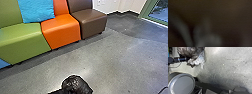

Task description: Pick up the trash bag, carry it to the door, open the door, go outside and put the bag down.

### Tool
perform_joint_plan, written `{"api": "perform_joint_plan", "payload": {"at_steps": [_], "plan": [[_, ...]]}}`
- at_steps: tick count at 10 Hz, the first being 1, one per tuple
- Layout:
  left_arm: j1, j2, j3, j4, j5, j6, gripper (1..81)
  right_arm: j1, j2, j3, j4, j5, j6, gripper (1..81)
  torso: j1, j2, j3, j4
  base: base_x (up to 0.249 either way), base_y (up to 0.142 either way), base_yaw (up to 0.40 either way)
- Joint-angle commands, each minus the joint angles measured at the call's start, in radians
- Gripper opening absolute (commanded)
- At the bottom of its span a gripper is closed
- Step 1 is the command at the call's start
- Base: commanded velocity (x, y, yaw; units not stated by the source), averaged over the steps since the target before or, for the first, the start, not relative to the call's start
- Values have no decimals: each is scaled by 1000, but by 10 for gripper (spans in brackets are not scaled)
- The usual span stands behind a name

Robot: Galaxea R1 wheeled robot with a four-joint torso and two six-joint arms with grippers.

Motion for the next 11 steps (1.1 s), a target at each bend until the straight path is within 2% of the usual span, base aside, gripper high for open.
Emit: {"api": "perform_joint_plan", "payload": {"at_steps": [1, 2, 4, 7, 8, 9, 10, 11], "plan": [[-9, -5, -13, 44, 45, -4, 10, 66, -51, 28, 15, -72, 3, 811, 0, 0, 0, 0, 0, 0, 0], [-8, -3, -13, 44, 47, -4, 10, 66, -51, 28, 15, -72, 3, 811, -64, 100, 0, 0, 0, 0, 0], [-8, -14, -2, 46, 57, -2, 10, 61, -49, 28, 12, -72, 3, 811, -71, 110, 0, 0, 0, 0, 0], [-12, -47, 52, 46, 68, -2, 10, 52, -45, 27, 9, -71, 2, 811, -127, 201, -1, 0, 0, 0, 0], [-15, -72, 88, 40, 68, -2, 10, 40, -39, 19, 7, -66, 0, 811, -212, 335, -2, 0, 0, 0, 0], [-17, -95, 127, 32, 68, -4, 10, 14, -22, 13, 1, -52, -1, 811, -162, 259, -2, 0, 0, 0, 0], [-19, -115, 165, 31, 70, -5, 10, -18, -2, -5, -16, -35, -1, 811, -191, 308, 18, 0, 0, 0, 0], [-20, -155, 227, 21, 68, -10, 10, -58, 26, -39, -34, -6, -1, 811, -216, 348, 57, 0, 0, 0, 0]]}}
